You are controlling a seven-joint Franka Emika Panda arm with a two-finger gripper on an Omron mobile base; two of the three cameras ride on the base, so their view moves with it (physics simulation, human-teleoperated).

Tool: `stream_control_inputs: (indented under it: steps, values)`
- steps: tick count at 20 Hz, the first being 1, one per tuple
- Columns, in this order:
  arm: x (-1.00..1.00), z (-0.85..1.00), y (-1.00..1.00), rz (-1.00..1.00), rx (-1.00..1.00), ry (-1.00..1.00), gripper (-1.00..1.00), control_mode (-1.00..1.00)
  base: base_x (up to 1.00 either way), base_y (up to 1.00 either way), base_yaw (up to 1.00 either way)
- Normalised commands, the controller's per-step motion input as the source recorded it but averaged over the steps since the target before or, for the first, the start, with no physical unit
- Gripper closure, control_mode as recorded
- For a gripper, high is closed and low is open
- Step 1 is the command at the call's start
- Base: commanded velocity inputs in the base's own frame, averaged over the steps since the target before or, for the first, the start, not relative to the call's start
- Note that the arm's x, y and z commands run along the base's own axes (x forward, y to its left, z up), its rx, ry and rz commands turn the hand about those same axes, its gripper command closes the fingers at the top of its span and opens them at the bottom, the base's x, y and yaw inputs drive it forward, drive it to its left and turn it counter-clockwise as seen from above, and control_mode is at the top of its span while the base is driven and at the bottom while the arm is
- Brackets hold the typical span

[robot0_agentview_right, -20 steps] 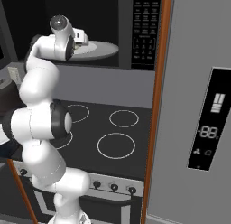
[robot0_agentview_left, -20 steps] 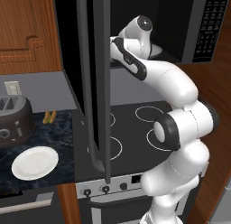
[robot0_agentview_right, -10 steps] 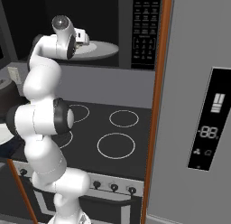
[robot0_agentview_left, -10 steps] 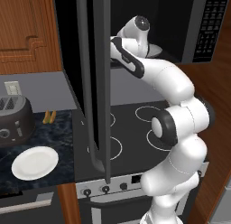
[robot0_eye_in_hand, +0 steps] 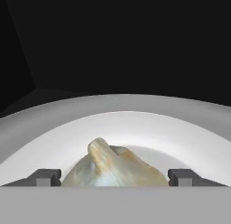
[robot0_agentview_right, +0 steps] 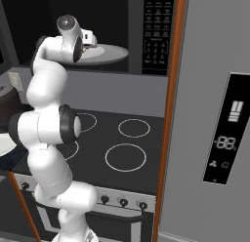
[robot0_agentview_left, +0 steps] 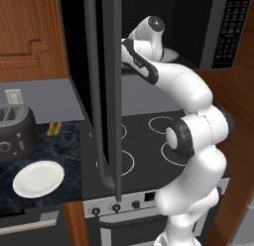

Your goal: Pick the garlic from the microwave and place it on plate located on the counter.

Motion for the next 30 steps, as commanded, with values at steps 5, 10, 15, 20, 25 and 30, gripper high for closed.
stream_control_inputs:
  steps: [5,10,15,20,25,30]
  values:
    - [0.0,-0.16,0.0,0.0,0.0,0.0,1.0,-1.0,0.0,0.0,0.0]
    - [-0.04,-0.03,0.0,0.0,0.0,-0.06,1.0,-1.0,0.0,0.0,0.0]
    - [-0.41,0.05,0.0,0.0,0.0,-0.27,1.0,-1.0,0.0,0.0,0.0]
    - [-0.9,-0.02,0.0,0.0,0.0,-0.31,1.0,-1.0,0.0,0.0,0.0]
    - [-1.0,-0.01,-0.03,0.0,0.02,-0.32,1.0,-1.0,0.0,0.0,0.0]
    - [-1.0,0.41,-0.17,0.0,0.02,-0.16,1.0,-1.0,0.0,0.0,0.0]
